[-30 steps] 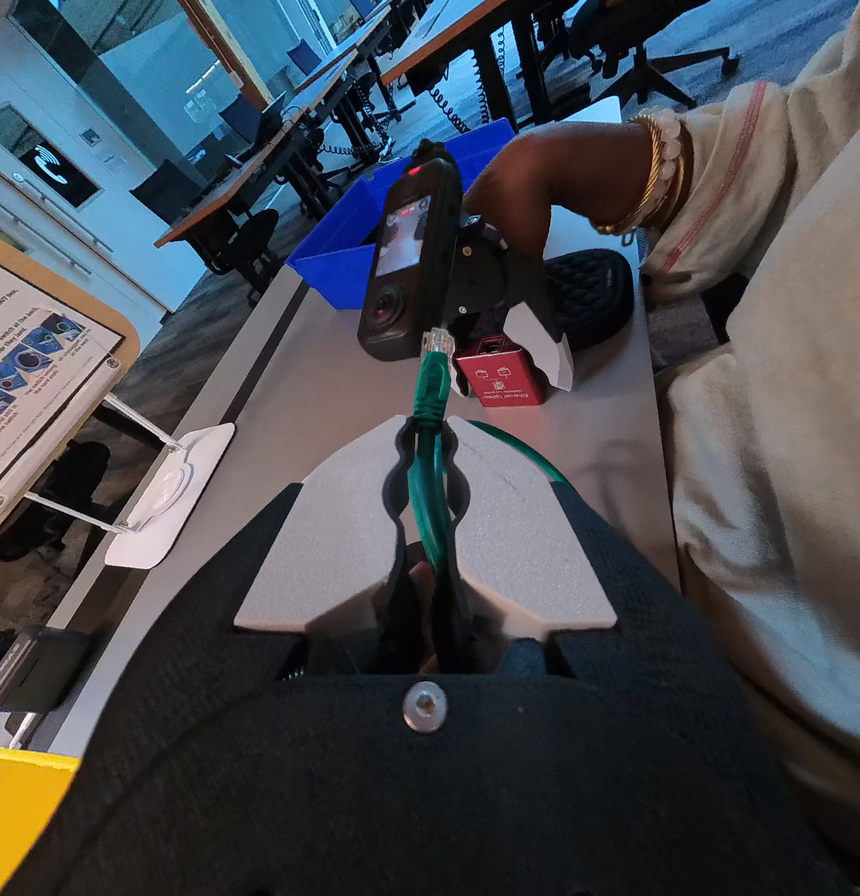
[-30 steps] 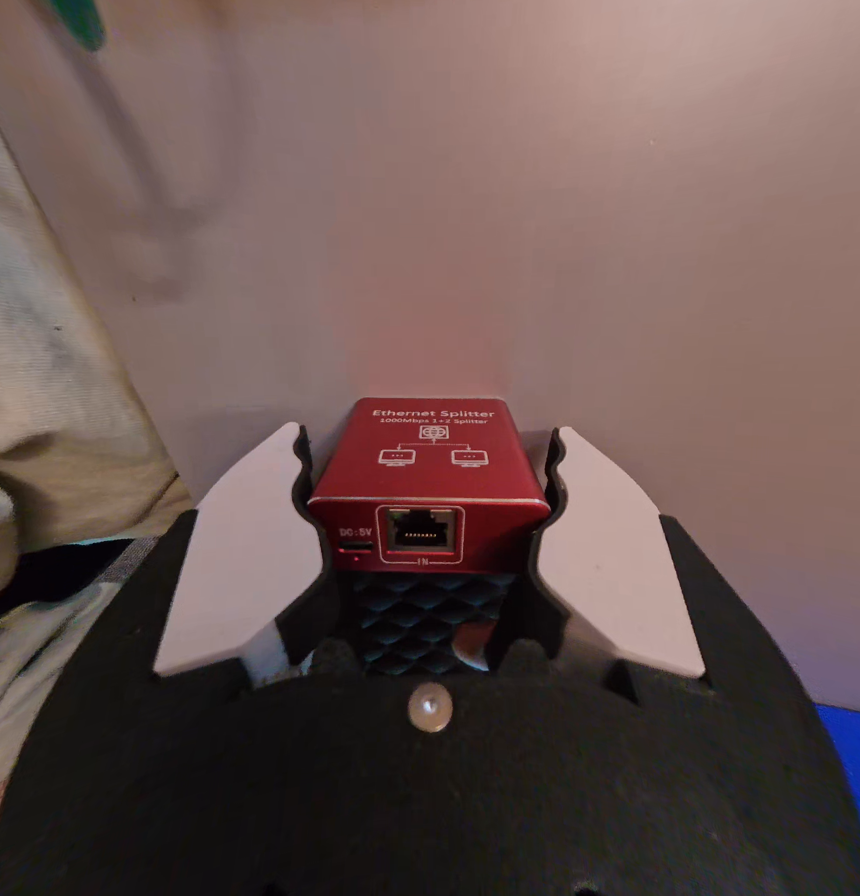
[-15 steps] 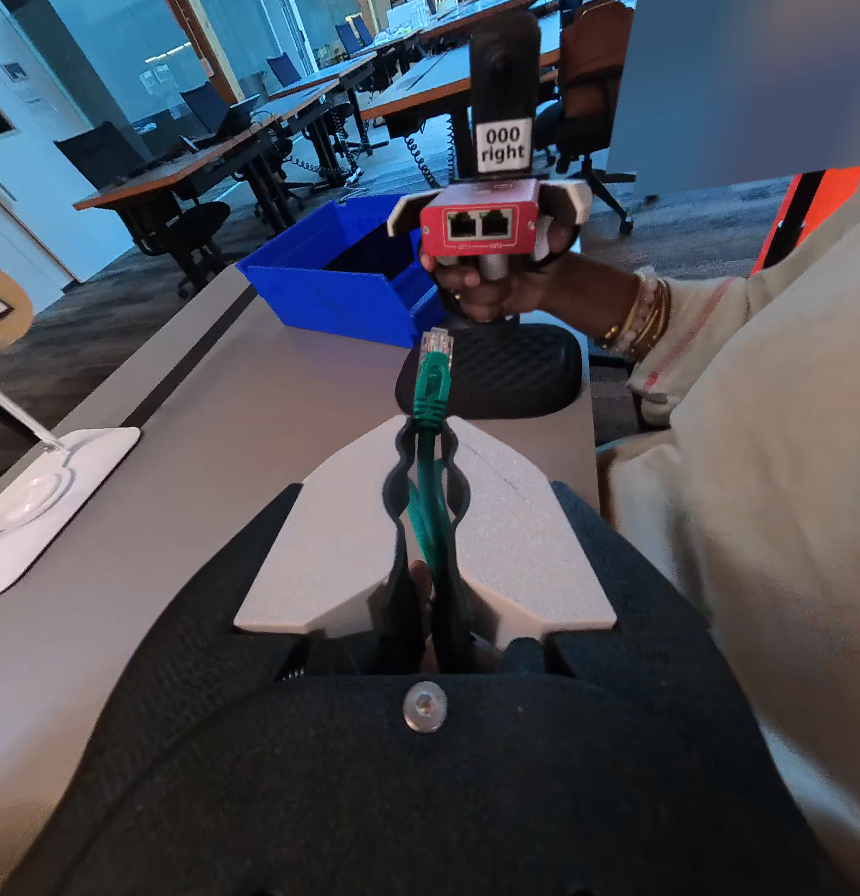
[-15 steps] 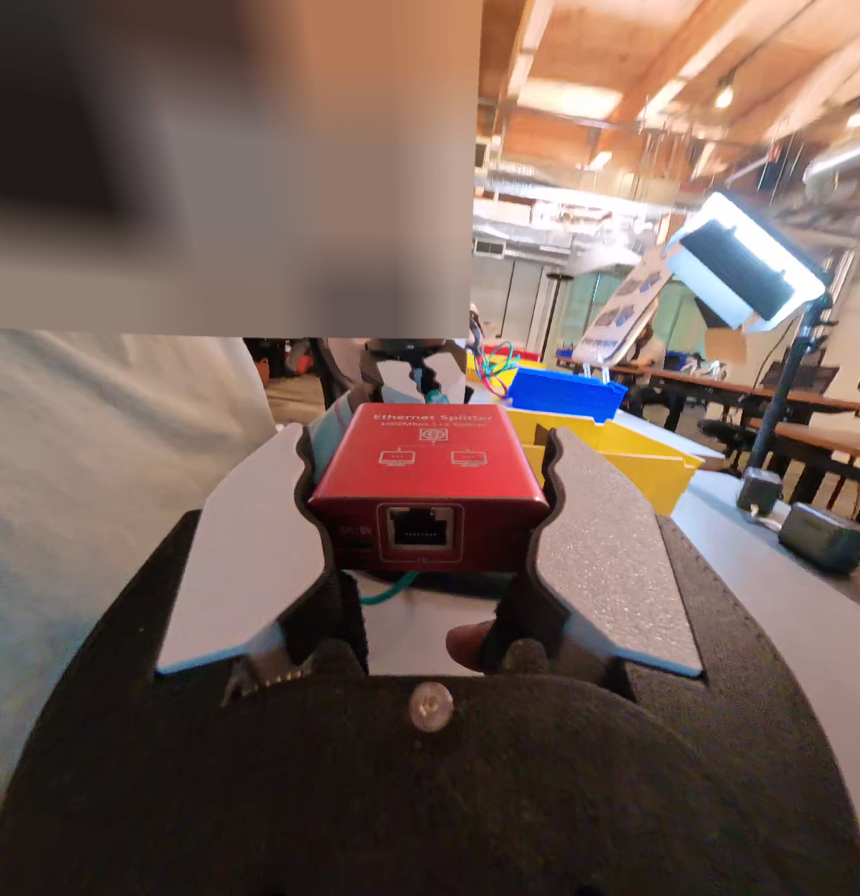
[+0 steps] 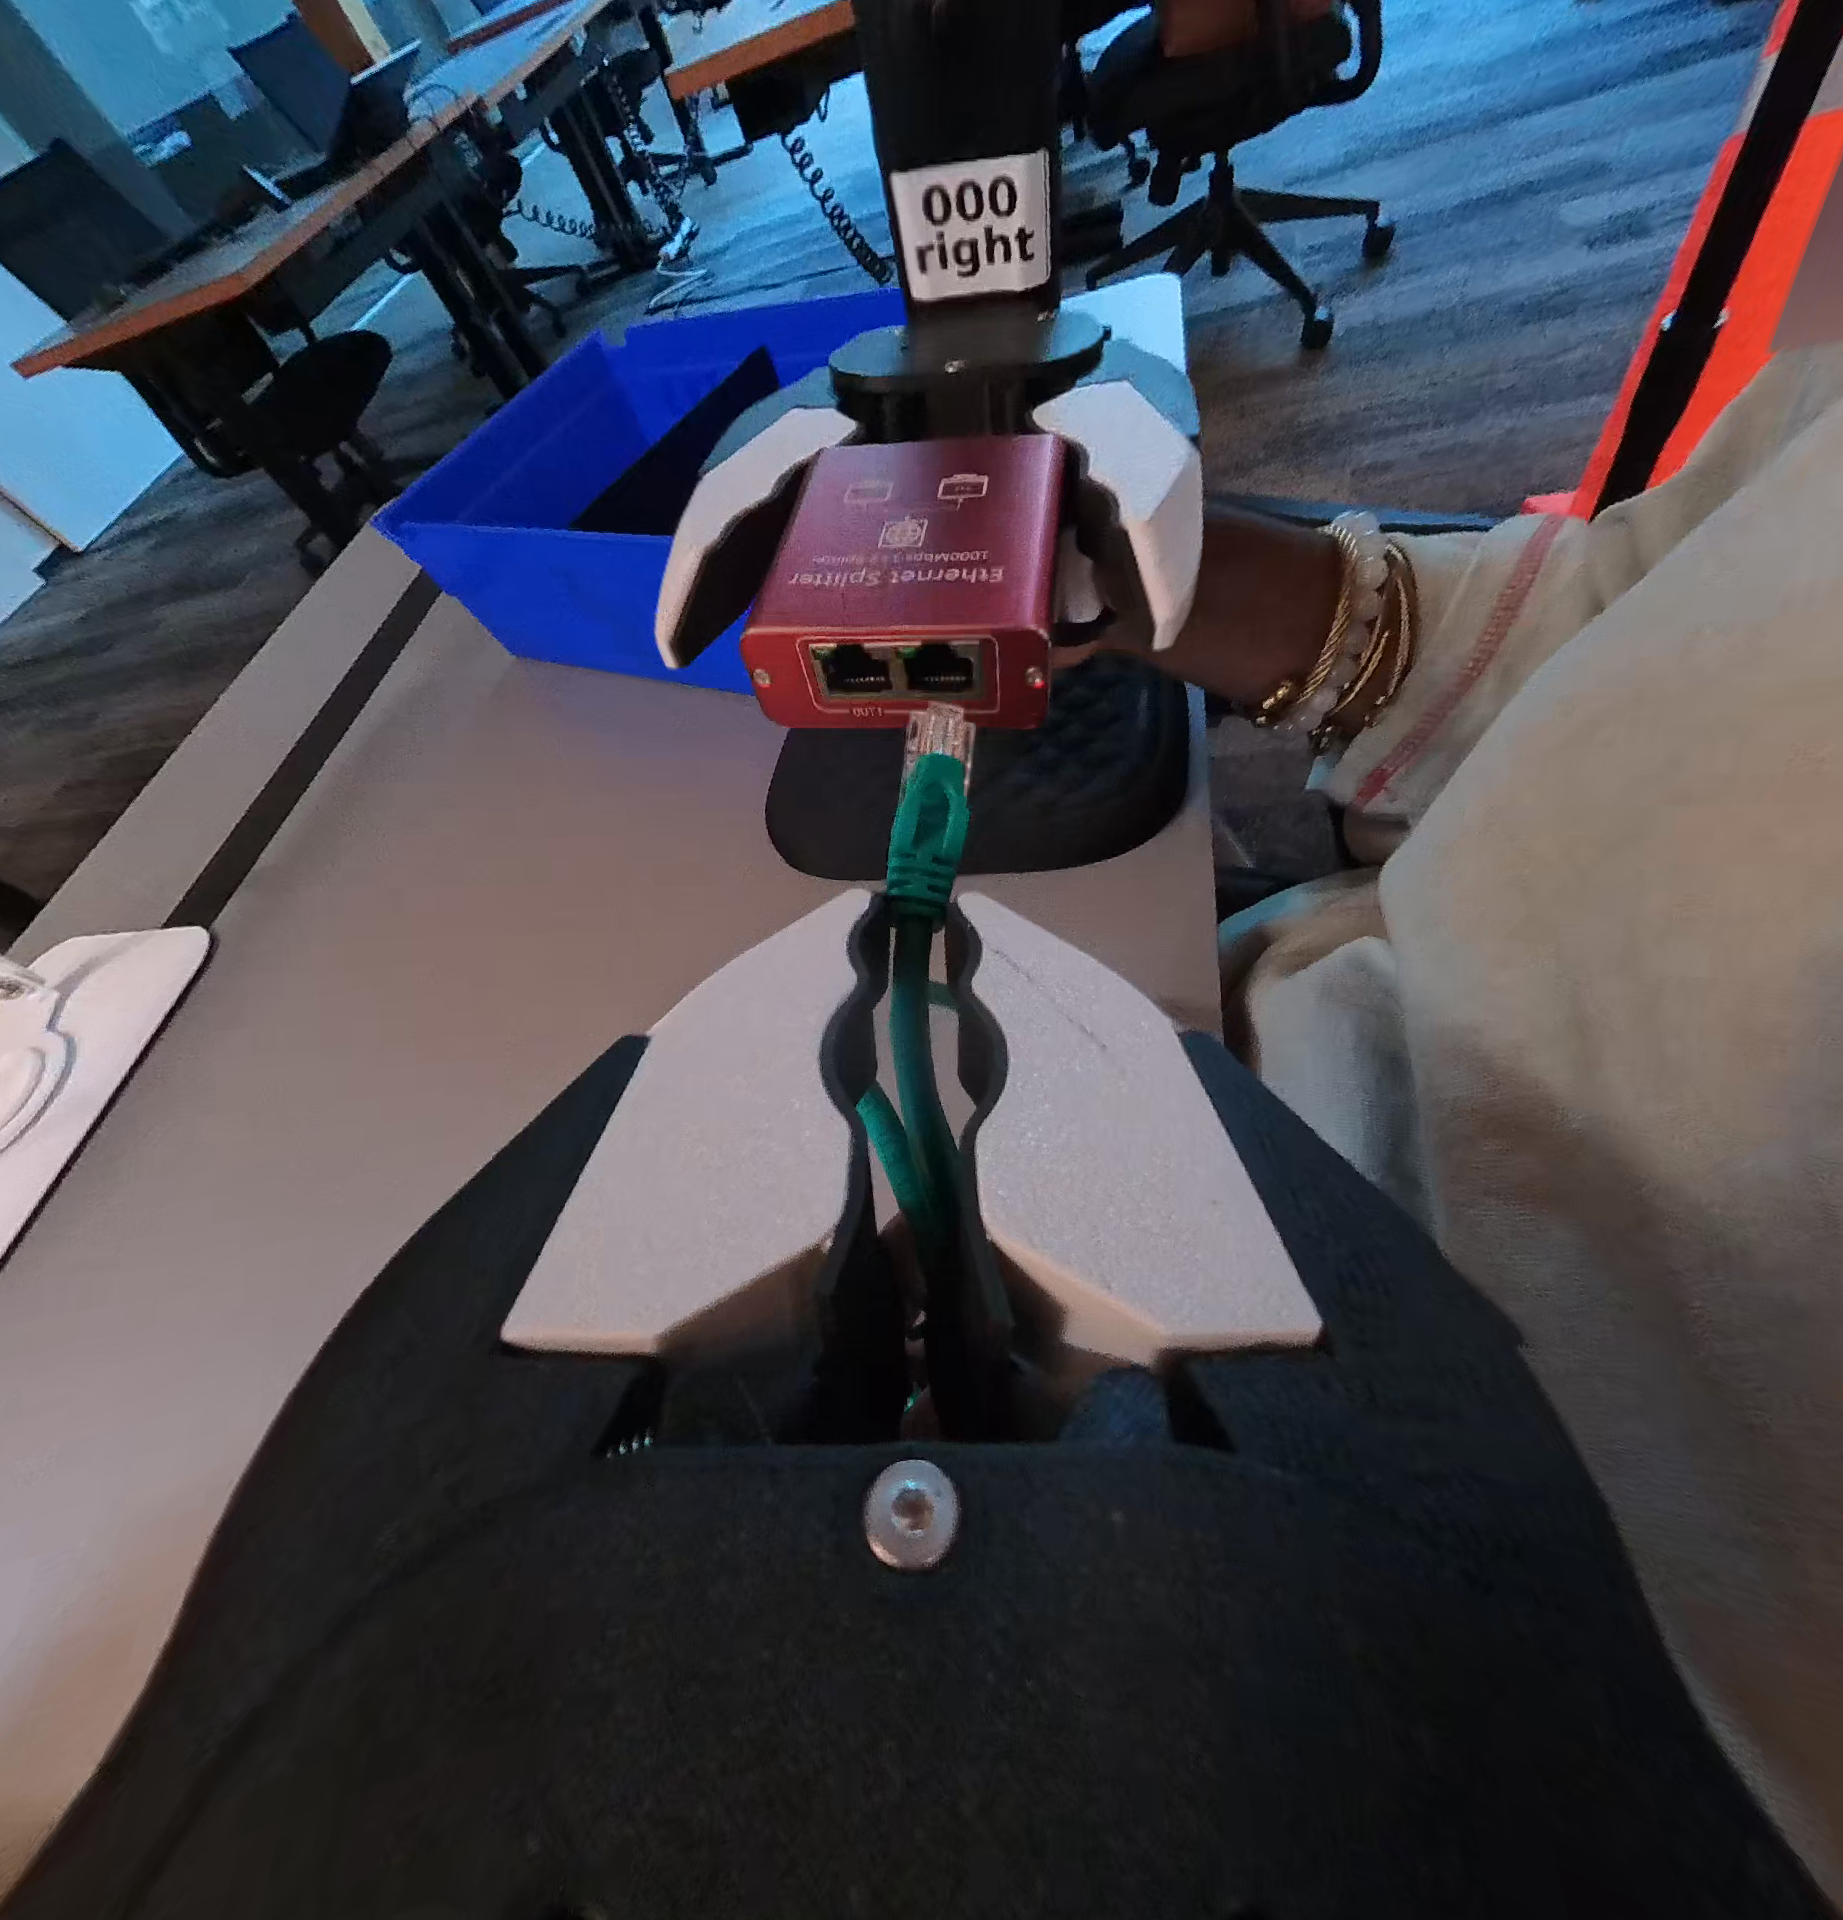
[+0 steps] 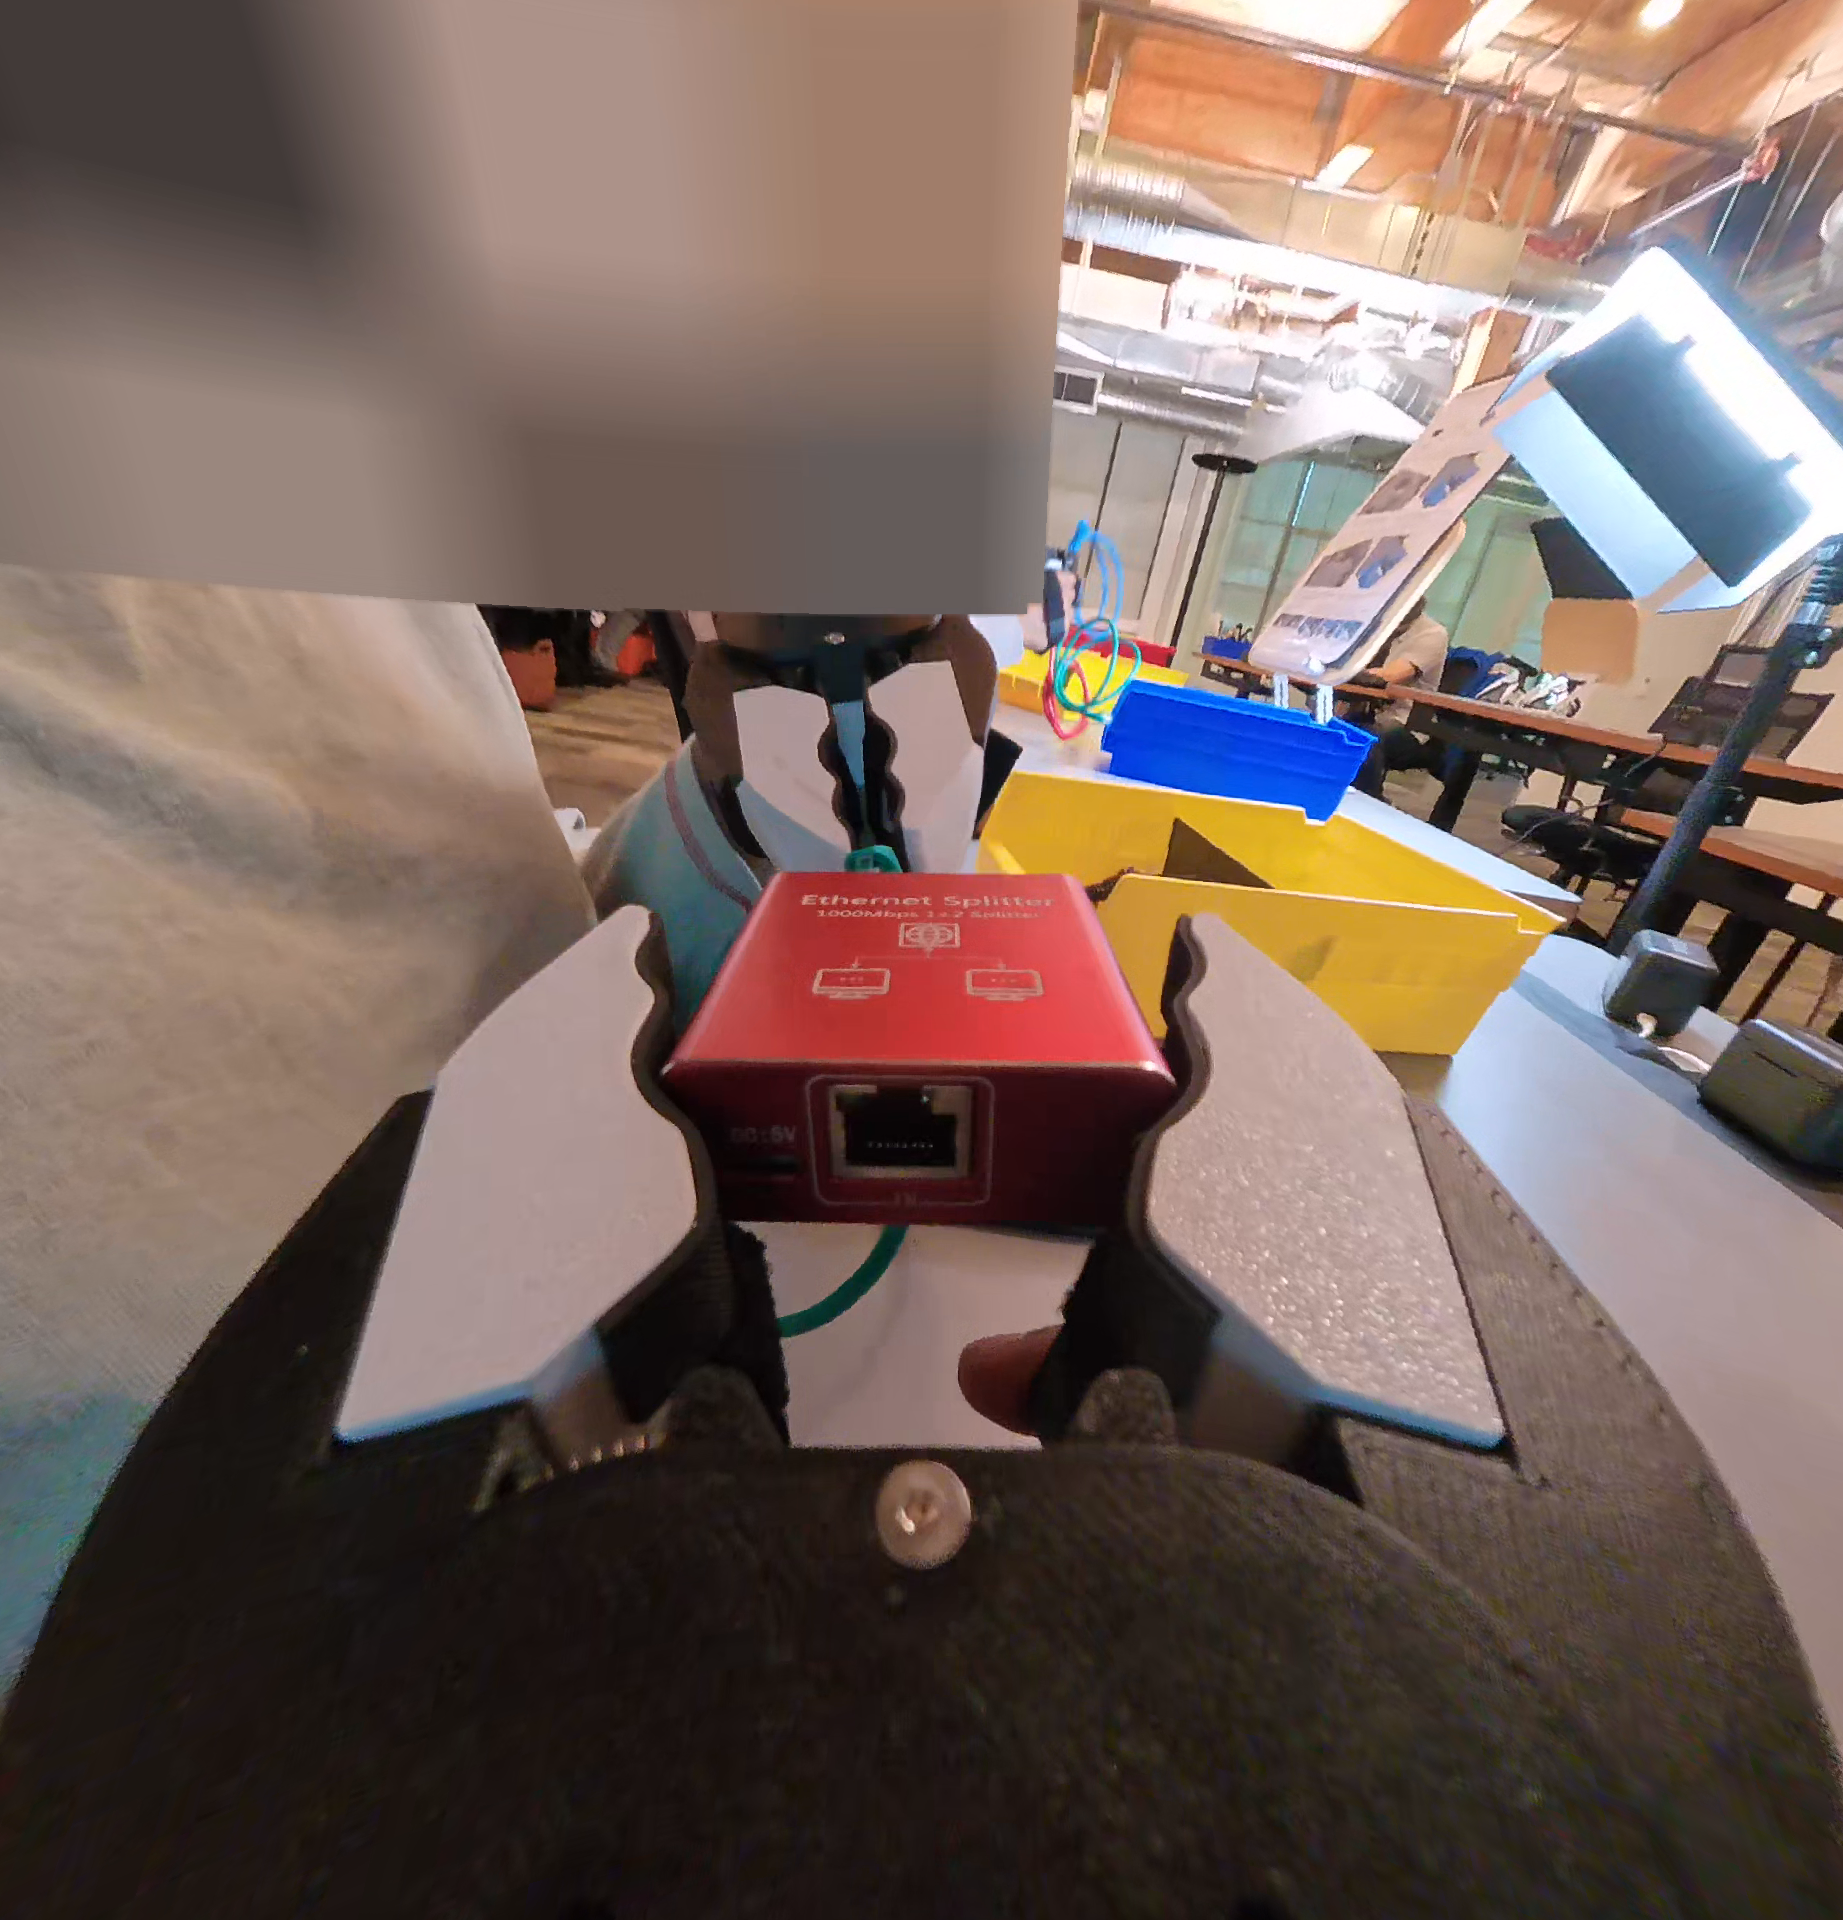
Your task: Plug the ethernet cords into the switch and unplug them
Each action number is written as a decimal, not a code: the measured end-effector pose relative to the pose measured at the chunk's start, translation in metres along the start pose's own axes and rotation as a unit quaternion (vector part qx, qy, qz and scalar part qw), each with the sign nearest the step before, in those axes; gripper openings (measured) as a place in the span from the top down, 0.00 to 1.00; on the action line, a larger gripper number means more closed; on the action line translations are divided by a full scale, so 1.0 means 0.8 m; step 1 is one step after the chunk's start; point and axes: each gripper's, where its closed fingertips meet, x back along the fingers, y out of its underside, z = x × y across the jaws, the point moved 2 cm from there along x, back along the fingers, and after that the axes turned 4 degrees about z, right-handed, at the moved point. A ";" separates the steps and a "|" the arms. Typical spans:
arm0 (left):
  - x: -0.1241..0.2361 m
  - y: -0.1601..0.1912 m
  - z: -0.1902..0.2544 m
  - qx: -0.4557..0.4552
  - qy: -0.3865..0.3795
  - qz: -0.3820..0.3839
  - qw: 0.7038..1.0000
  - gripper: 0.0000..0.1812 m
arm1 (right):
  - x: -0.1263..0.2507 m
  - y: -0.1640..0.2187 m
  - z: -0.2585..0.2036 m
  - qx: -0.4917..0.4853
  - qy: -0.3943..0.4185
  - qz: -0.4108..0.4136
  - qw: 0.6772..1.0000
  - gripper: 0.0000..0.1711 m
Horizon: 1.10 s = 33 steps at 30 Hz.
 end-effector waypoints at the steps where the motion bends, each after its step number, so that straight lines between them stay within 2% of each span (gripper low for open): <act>1: -0.001 0.000 0.001 -0.003 0.000 -0.003 1.000 0.95 | -0.002 0.001 -0.002 0.003 -0.001 -0.006 1.000 0.46; 12: -0.006 0.001 0.008 -0.003 0.012 -0.012 1.000 0.94 | -0.005 0.007 -0.011 0.038 -0.003 -0.044 0.998 0.46; 22: -0.008 0.002 0.012 0.034 0.038 -0.008 0.999 0.94 | -0.006 0.003 -0.021 0.130 0.000 -0.082 0.988 0.47; 33: -0.012 0.005 0.013 0.027 0.039 -0.017 0.999 0.95 | -0.011 0.018 -0.021 0.114 0.005 -0.105 0.988 0.47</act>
